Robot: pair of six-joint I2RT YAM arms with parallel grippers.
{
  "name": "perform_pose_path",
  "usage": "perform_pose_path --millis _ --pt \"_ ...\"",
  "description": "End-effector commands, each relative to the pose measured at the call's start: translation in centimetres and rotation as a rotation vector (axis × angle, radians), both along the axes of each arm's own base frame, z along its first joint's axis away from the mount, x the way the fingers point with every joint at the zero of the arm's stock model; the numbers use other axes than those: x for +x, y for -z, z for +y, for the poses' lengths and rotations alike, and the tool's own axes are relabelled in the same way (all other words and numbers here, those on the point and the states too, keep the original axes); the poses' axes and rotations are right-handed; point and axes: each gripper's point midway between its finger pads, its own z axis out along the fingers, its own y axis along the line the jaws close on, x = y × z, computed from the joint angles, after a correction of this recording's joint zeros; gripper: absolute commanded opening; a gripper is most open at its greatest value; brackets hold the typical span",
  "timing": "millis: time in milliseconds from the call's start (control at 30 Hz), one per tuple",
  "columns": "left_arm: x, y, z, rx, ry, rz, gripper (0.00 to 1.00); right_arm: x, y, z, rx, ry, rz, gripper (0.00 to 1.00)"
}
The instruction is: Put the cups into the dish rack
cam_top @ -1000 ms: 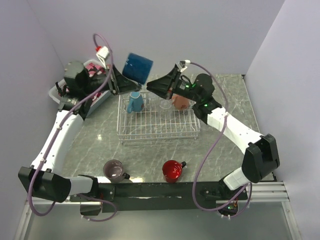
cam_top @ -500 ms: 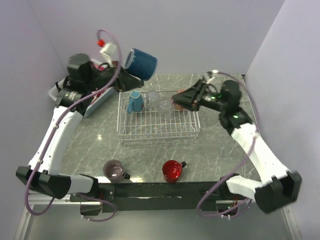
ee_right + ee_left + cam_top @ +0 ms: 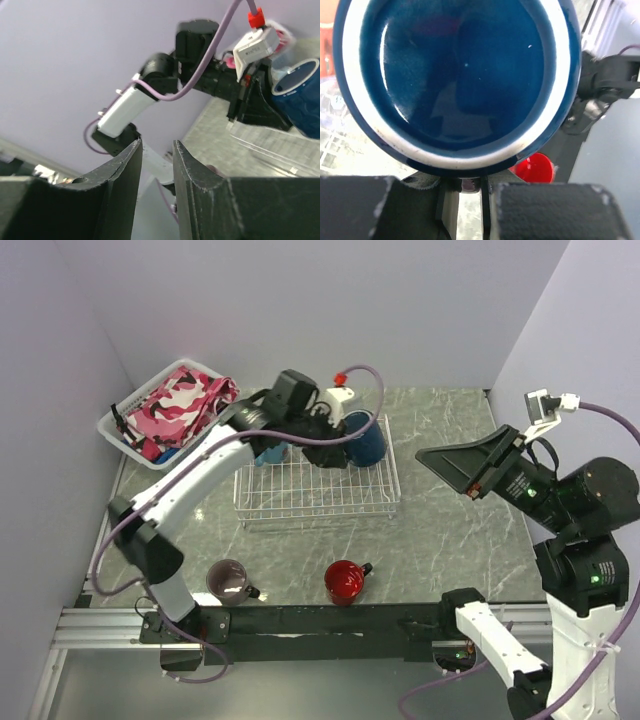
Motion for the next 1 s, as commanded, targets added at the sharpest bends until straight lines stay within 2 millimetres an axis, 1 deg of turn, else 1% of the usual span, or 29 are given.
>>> perform_pose_path --millis 0,33,100,133,200,233,267,367,400,433,500,533,633,700,833,967 --pt "2.2 -2.3 -2.1 -0.011 0.077 -0.155 0.01 2.9 3.0 -1.2 -0.092 0.111 0.112 0.38" --pt "2.8 -1.8 -2.7 -0.003 0.094 -0.169 0.01 3.3 2.9 -1.5 -0.096 0.138 0.116 0.38" --pt "3.1 -0.9 -3.1 0.015 0.118 -0.174 0.01 4.0 3.1 -1.7 -0.103 0.155 0.128 0.38" --pt "3.6 0.2 -3.4 0.036 0.136 -0.174 0.01 4.3 3.1 -1.9 -0.1 0.169 0.13 0.38" --pt "3.6 1.9 -3.3 0.078 0.157 -0.149 0.01 5.0 3.3 -2.2 -0.091 0.194 0.143 0.39" --pt "3.8 3.2 -3.3 0.099 0.165 -0.133 0.01 5.2 3.3 -2.2 -0.088 0.199 0.148 0.41" --pt "3.9 3.6 -3.4 0.097 0.168 -0.135 0.01 5.3 3.3 -2.2 -0.087 0.197 0.151 0.43" --pt "3.8 5.4 -3.3 0.112 0.163 -0.125 0.01 5.8 3.7 -2.5 -0.104 0.209 0.156 0.44" --pt "4.2 5.9 -3.3 0.122 0.15 -0.13 0.01 5.9 3.9 -2.5 -0.112 0.206 0.157 0.44" --pt "4.4 7.0 -3.4 0.141 0.148 -0.107 0.01 6.3 4.2 -2.6 -0.116 0.212 0.167 0.43" --pt "4.4 8.0 -3.6 0.155 0.155 -0.095 0.01 6.7 4.4 -2.9 -0.135 0.221 0.184 0.43" --pt "4.6 9.2 -3.4 0.177 0.144 -0.094 0.01 7.1 4.6 -3.0 -0.145 0.226 0.192 0.43" --pt "5.1 10.6 -3.9 0.185 0.13 -0.101 0.01 7.3 4.7 -3.2 -0.165 0.23 0.184 0.44" --pt "5.1 11.3 -4.0 0.194 0.132 -0.086 0.01 7.7 4.6 -3.2 -0.166 0.225 0.181 0.44" --pt "5.5 14.2 -4.4 0.226 0.131 -0.074 0.01 8.4 5.0 -3.2 -0.161 0.217 0.19 0.44" --pt "5.9 15.9 -5.0 0.246 0.131 -0.076 0.01 9.1 5.3 -3.4 -0.155 0.215 0.2 0.44"
